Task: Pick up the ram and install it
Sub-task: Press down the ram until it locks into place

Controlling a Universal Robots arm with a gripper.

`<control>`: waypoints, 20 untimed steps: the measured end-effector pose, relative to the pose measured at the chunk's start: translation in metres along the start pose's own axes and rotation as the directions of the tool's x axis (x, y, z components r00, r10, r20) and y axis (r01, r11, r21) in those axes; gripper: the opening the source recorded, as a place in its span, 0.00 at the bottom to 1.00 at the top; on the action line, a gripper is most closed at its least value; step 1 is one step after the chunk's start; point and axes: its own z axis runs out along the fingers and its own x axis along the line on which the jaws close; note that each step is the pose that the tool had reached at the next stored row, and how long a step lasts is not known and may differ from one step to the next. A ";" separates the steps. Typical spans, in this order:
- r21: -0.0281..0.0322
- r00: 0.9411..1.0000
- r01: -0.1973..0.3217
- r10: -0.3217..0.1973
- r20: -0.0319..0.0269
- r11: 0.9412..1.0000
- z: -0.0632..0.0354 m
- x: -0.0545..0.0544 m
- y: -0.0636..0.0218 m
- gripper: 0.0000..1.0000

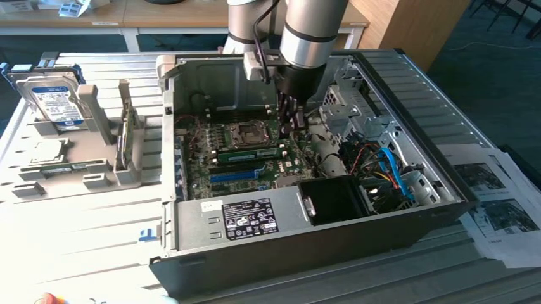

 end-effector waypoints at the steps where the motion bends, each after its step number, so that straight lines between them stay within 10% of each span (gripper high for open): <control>1: 0.000 1.000 0.000 0.000 0.000 1.000 0.0007 0.000 0.0000 0.10; 20: 0.000 1.000 0.000 0.000 0.000 1.000 0.0130 0.000 -0.0004 0.10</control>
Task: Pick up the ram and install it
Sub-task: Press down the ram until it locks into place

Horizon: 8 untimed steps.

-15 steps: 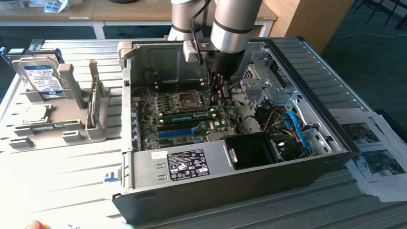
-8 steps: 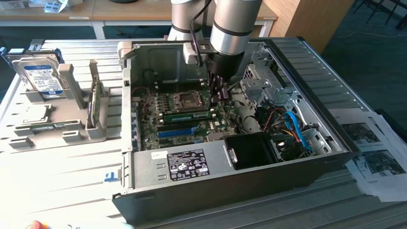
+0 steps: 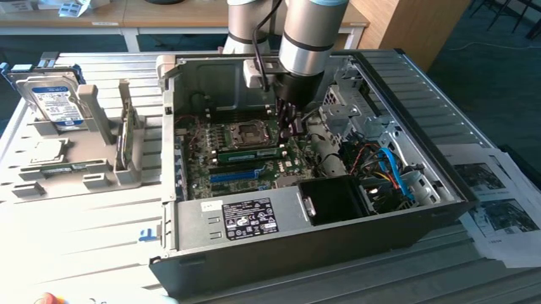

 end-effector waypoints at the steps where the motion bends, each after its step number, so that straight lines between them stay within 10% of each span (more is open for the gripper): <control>1: 0.000 1.000 0.000 0.000 0.000 1.000 0.0006 0.000 0.0000 0.10; 8: 0.000 1.000 0.000 0.000 0.000 1.000 0.0015 0.000 -0.0001 0.10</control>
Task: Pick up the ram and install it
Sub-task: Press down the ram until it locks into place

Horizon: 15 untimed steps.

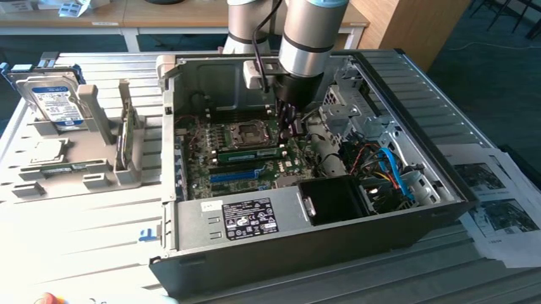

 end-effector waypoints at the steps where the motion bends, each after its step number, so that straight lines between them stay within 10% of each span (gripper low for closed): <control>1: 0.000 1.000 0.000 0.000 0.000 1.000 0.0000 0.000 0.0000 0.10; 15: 0.000 1.000 0.000 0.000 0.000 1.000 0.0049 0.000 -0.0002 0.10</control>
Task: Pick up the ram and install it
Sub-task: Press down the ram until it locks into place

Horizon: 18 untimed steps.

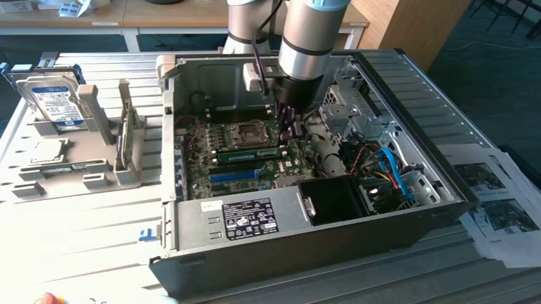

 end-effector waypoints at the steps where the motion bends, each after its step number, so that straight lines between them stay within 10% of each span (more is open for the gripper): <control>1: 0.000 1.000 0.000 0.000 0.000 1.000 0.0004 0.000 0.0000 0.10; 18: 0.000 1.000 0.000 0.000 0.000 1.000 0.0058 0.000 -0.0002 0.10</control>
